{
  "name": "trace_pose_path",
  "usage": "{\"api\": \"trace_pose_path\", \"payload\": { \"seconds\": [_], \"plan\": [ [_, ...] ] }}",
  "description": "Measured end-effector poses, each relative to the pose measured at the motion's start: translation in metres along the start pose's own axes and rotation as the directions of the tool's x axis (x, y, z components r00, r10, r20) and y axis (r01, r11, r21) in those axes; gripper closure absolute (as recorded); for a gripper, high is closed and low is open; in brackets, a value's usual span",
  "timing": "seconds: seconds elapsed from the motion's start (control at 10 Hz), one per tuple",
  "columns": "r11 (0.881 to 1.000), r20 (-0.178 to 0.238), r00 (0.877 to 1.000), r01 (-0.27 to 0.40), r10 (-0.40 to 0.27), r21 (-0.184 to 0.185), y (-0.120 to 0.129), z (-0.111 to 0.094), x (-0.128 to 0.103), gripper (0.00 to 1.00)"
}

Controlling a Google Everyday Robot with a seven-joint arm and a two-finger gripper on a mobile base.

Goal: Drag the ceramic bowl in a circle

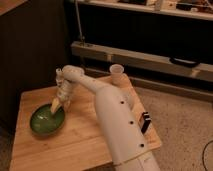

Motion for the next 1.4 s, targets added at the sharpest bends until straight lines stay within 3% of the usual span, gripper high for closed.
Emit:
{"api": "trace_pose_path", "payload": {
  "seconds": [0.2, 0.4, 1.1, 1.4],
  "plan": [
    [1.0, 0.01, 1.0, -0.006, 0.006, -0.006, 0.001, 0.003, -0.001, 0.66],
    [1.0, 0.015, 1.0, -0.01, 0.011, -0.011, 0.001, 0.004, -0.001, 0.79],
    [0.997, 0.032, 0.998, -0.048, 0.05, -0.066, 0.002, 0.001, -0.004, 0.8],
    [0.989, 0.028, 0.998, -0.055, 0.059, -0.137, -0.009, -0.02, -0.012, 0.8]
  ]
}}
